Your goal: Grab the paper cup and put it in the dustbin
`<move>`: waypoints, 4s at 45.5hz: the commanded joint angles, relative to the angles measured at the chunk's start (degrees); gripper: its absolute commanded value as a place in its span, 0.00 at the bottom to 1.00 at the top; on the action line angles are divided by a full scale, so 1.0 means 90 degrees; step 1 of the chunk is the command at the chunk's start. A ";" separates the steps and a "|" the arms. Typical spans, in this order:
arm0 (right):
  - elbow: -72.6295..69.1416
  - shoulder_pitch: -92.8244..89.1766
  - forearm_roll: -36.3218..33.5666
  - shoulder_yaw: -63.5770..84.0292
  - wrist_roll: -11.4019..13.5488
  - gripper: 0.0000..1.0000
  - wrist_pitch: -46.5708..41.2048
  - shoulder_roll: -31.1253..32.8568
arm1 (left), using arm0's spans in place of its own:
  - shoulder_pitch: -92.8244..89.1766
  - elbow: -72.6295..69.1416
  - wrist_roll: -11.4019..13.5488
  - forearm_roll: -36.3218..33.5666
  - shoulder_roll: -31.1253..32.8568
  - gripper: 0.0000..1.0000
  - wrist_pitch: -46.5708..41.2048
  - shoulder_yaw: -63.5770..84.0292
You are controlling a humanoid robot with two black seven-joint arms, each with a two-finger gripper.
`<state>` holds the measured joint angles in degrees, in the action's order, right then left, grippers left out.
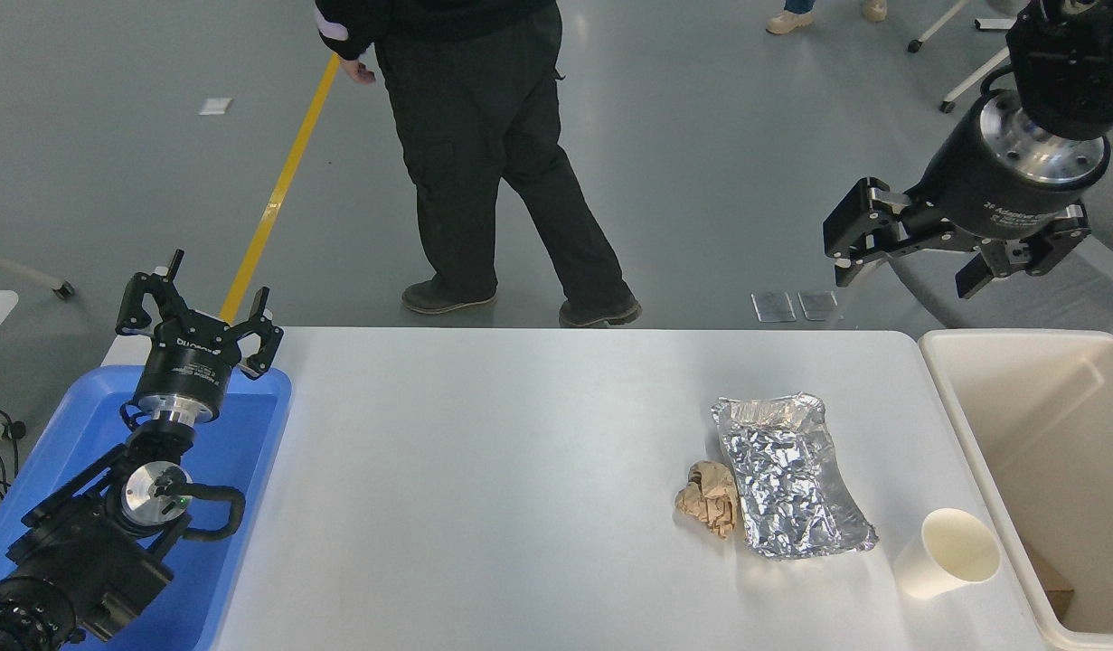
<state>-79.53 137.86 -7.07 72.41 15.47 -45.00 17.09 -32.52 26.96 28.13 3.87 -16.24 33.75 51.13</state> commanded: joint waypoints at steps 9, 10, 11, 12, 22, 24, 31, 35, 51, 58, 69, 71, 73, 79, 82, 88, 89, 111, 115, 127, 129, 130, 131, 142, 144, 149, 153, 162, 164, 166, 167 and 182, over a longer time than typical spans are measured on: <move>0.0009 -0.0571 -0.0015 -0.0008 0.0000 1.00 0.0000 0.0006 | 0.0000 0.0003 0.0000 0.0009 -0.0002 0.99 0.0000 0.0002; 0.0009 -0.0629 -0.0015 0.0011 0.0000 1.00 0.0000 0.0006 | 0.0000 0.0003 0.0000 0.0009 0.0008 0.99 0.0000 0.0002; 0.0009 -0.0698 -0.0025 0.0011 0.0000 1.00 0.0000 0.0006 | 0.0000 0.0003 0.0000 0.0009 0.0008 0.99 0.0000 0.0002; 0.0009 -0.0756 -0.0025 0.0021 0.0000 1.00 0.0000 0.0006 | 0.0000 0.0003 0.0000 0.0009 0.0008 0.99 0.0000 0.0002; 0.0009 -0.0991 0.0102 0.0382 0.0010 1.00 0.0000 0.0523 | 0.0000 0.0003 0.0000 0.0009 -0.0002 0.99 0.0000 0.0002; 0.0009 -0.1040 0.0121 0.0441 0.0010 1.00 0.0000 0.0611 | 0.0000 0.0003 0.0000 -0.0001 -0.0002 0.99 0.0000 0.0002; 0.0028 -0.1459 0.0112 0.0743 0.0010 1.00 0.0000 0.0699 | 0.0000 -0.0007 0.0000 0.0009 0.0008 0.99 -0.0010 -0.0007; 0.0028 -0.1684 0.0121 0.0822 0.0010 1.00 0.0000 0.0942 | 0.0010 0.0003 0.0000 0.0009 -0.0002 0.99 -0.0010 0.0002; 0.0038 -0.2758 0.0600 0.0685 0.0000 1.00 0.2167 0.2153 | 0.0010 0.0003 0.0000 0.0009 0.0008 0.99 -0.0029 0.0002; 0.0097 -0.3831 0.1429 0.0188 0.0000 1.00 0.3017 0.2340 | 0.0010 -0.0007 0.0000 0.0009 0.0008 0.99 -0.0029 0.0002; 0.0097 -0.4487 0.2114 -0.0350 0.0000 1.00 0.3213 0.2350 | 0.0000 0.0003 0.0000 0.0009 0.0008 0.99 -0.0020 0.0002; 0.0097 -0.4565 0.2133 -0.0399 0.0000 1.00 0.3223 0.2350 | 0.0010 -0.0007 0.0000 0.0009 0.0008 0.99 -0.0029 0.0002; 0.0106 -0.4682 0.2143 -0.0477 0.0000 1.00 0.3232 0.2350 | 0.0010 -0.0007 0.0000 0.0009 0.0008 0.99 -0.0019 0.0002; 0.0145 -0.5189 0.2192 -0.0896 0.0010 1.00 0.3271 0.2340 | 0.0010 0.0003 0.0000 0.0009 0.0008 0.99 -0.0019 0.0002; 0.0243 -0.5453 0.2192 -0.1111 0.0010 1.00 0.3271 0.2330 | 0.0010 0.0003 0.0000 0.0009 0.0008 0.99 -0.0019 0.0002; 0.0409 -0.5796 0.2192 -0.1356 0.0010 1.00 0.3271 0.2291 | 0.0010 -0.0007 0.0000 0.0009 0.0008 0.99 -0.0029 0.0002; 0.0438 -0.5835 0.2202 -0.1356 0.0010 1.00 0.3281 0.2281 | 0.0000 -0.0007 0.0000 0.0009 0.0008 0.99 -0.0029 0.0002; 0.0849 -0.6431 0.2084 -0.1522 0.0010 0.50 0.3926 0.2320 | 0.0010 -0.0007 0.0000 0.0009 0.0008 0.99 -0.0029 0.0002; 0.0820 -0.6431 0.1890 -0.1659 0.0010 0.26 0.3896 0.2350 | 0.0010 -0.0007 0.0000 0.0009 0.0008 0.99 -0.0029 0.0002; 0.0751 -0.6392 0.1137 -0.1669 0.0000 0.00 0.3740 0.2350 | 0.0000 0.0003 0.0000 0.0009 0.0008 0.99 -0.0019 0.0012; 0.0732 -0.6372 0.1137 -0.1669 0.0000 0.00 0.3701 0.2350 | 0.0000 0.0003 0.0000 0.0009 0.0008 0.99 -0.0019 0.0012; 0.0732 -0.6362 0.1137 -0.1669 0.0000 0.00 0.3692 0.2359 | 0.0000 0.0003 0.0000 0.0009 0.0008 0.99 -0.0019 0.0012; 0.0722 -0.6353 0.1137 -0.1669 0.0000 0.00 0.3682 0.2359 | 0.0000 0.0003 0.0000 0.0009 0.0008 0.99 -0.0019 0.0012; 0.0361 -0.5670 0.1059 -0.1493 0.0000 0.00 0.3253 0.2633 | 0.0000 0.0003 0.0000 0.0009 0.0008 0.99 0.0000 0.0012; 0.0360 -0.5494 0.1059 -0.1444 0.0000 0.00 0.2931 0.2662 | 0.0000 0.0003 0.0000 0.0009 0.0008 0.99 0.0000 0.0012; 0.0360 -0.5074 0.1059 -0.1171 -0.0010 0.00 0.2130 0.2643 | 0.0000 0.0003 0.0000 0.0009 0.0008 0.99 0.0000 0.0012; 0.0360 -0.4664 0.1049 -0.1024 -0.0010 0.00 0.1652 0.2662 | 0.0000 -0.0007 0.0000 0.0009 0.0008 0.99 0.0000 0.0012; 0.0254 -0.3415 0.0795 -0.0644 -0.0010 0.00 0.0090 0.2652 | 0.0000 -0.0007 0.0000 0.0009 0.0008 0.99 0.0000 0.0012; 0.0136 -0.3054 0.0795 -0.0585 -0.0010 0.00 0.0000 0.2662 | 0.0000 0.0003 0.0000 0.0009 0.0008 0.99 0.0000 0.0012; -0.0010 -0.2712 0.0795 -0.0526 -0.0010 0.00 0.0000 0.2652 | 0.0000 0.0003 0.0000 0.0009 0.0008 0.99 0.0000 0.0012; -0.0088 -0.2546 0.0795 -0.0487 0.0000 0.00 0.0000 0.2652 | 0.0000 0.0003 0.0000 0.0009 0.0008 0.99 0.0000 0.0012; -0.0421 -0.0621 0.0317 -0.0048 0.0000 0.00 0.0000 0.2545 | 0.0000 -0.0007 0.0000 0.0009 0.0008 0.99 0.0000 0.0012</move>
<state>-81.67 120.22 -0.73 69.15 15.42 -43.07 40.43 -32.52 26.97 28.13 3.95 -16.17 33.75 51.25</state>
